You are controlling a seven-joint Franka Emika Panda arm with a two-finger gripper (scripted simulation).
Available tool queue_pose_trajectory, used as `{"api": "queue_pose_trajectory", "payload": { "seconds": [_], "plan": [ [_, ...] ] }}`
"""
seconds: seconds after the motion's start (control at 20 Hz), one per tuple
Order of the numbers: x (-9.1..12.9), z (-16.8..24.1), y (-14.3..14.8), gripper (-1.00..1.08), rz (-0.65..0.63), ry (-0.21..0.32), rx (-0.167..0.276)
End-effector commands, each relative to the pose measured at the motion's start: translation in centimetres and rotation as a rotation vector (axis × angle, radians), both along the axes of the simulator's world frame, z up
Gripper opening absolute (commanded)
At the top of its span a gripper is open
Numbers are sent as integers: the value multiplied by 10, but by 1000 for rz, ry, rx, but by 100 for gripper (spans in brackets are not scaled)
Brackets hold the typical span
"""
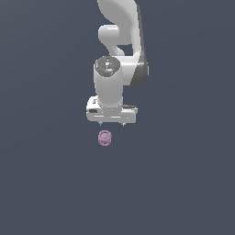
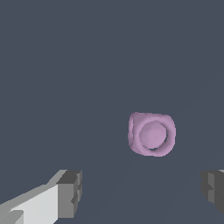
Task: Pick up the object and move it to a goal position.
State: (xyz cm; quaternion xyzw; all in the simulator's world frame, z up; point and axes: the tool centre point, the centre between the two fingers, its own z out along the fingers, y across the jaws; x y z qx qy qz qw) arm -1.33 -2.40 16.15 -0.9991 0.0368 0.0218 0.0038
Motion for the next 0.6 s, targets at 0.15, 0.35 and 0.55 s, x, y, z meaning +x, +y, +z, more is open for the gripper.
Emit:
{"api": "queue_pose_trajectory", "payload": {
  "seconds": [0.15, 0.35, 0.55],
  "plan": [
    [2, 3, 2, 100, 10, -7, -2],
    [7, 13, 10, 100, 47, -31, -8],
    [9, 15, 12, 100, 55, -37, -9]
  ]
}}
